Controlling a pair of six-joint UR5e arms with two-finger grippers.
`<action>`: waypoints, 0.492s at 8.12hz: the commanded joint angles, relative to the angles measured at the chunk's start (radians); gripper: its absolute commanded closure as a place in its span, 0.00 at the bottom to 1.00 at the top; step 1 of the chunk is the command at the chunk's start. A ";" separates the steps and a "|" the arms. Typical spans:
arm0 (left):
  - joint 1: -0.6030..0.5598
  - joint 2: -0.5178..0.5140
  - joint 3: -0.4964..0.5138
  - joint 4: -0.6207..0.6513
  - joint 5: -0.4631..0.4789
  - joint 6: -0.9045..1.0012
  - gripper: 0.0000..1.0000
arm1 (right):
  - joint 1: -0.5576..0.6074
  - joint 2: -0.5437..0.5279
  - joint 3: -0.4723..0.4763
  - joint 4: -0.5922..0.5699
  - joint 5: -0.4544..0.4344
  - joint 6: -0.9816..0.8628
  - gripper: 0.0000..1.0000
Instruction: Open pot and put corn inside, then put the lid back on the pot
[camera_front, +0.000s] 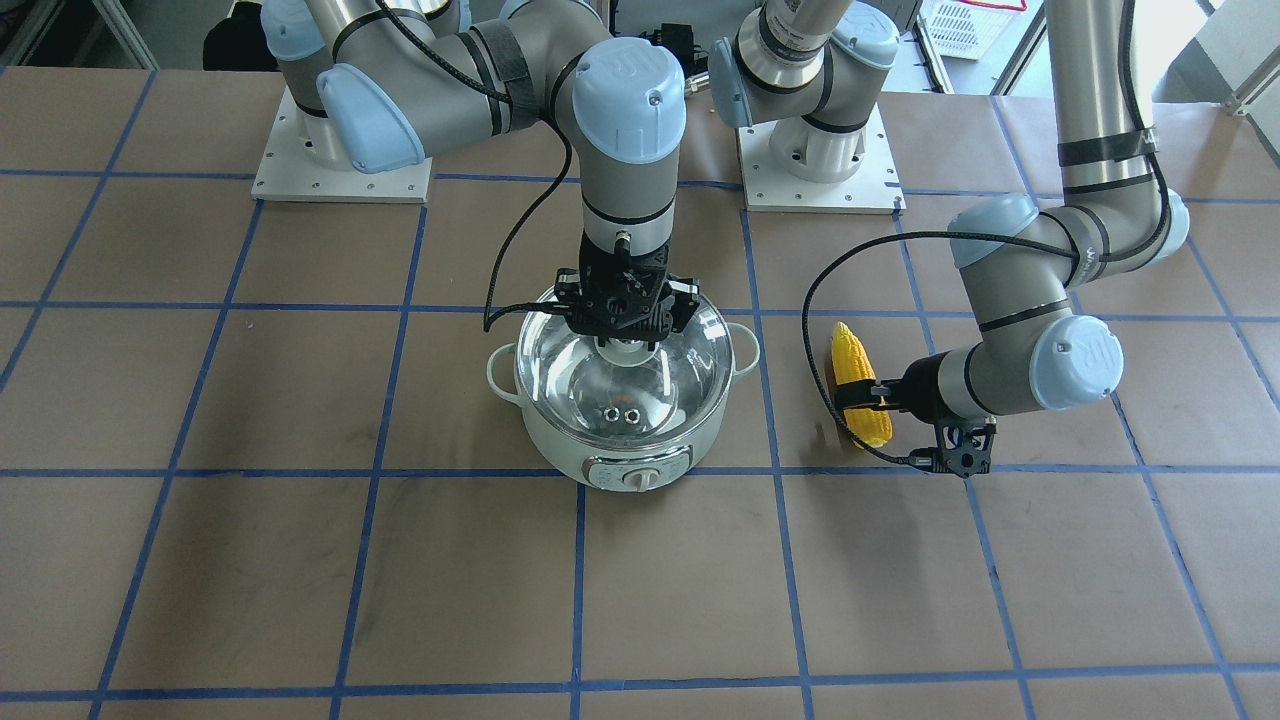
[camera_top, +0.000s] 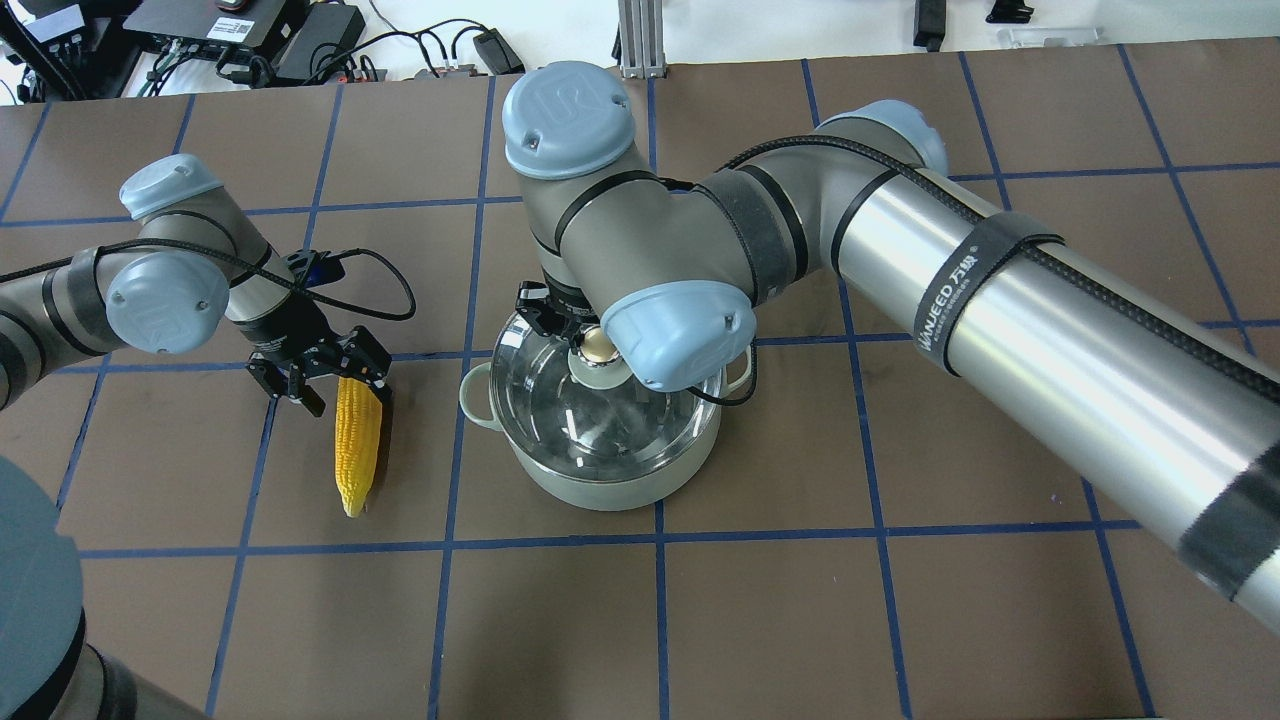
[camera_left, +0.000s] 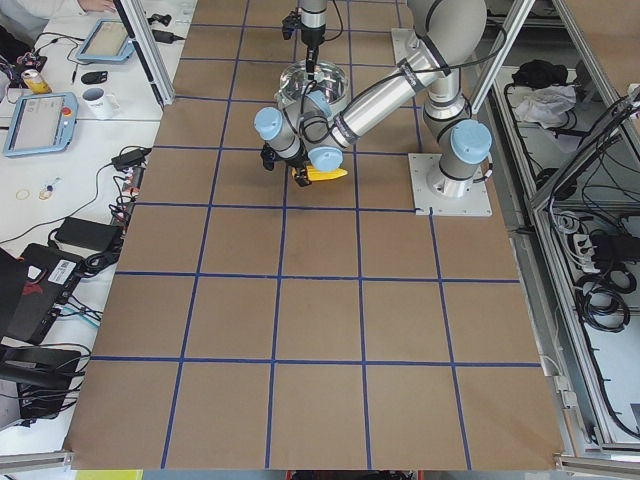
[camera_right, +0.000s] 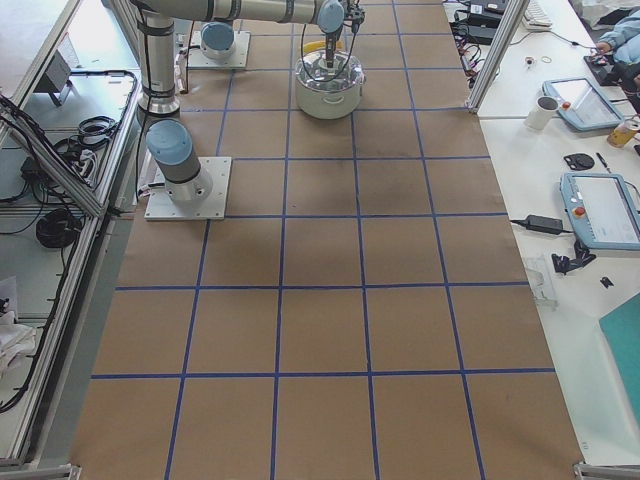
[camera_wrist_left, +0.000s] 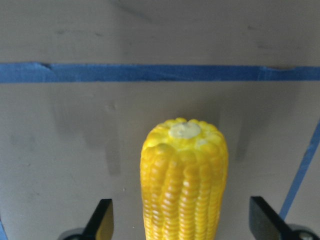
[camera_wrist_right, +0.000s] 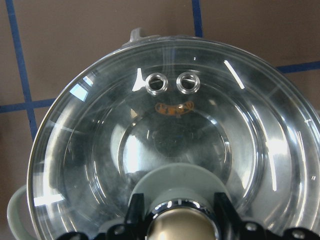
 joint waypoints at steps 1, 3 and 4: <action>0.000 -0.010 0.000 -0.003 -0.002 -0.033 0.52 | 0.000 -0.002 -0.004 0.000 0.000 -0.004 0.82; 0.000 -0.008 0.000 -0.015 -0.003 -0.077 1.00 | -0.002 -0.016 -0.038 0.006 0.023 -0.004 0.94; 0.000 -0.003 0.000 -0.018 -0.002 -0.120 1.00 | -0.011 -0.037 -0.076 0.056 0.041 -0.007 0.96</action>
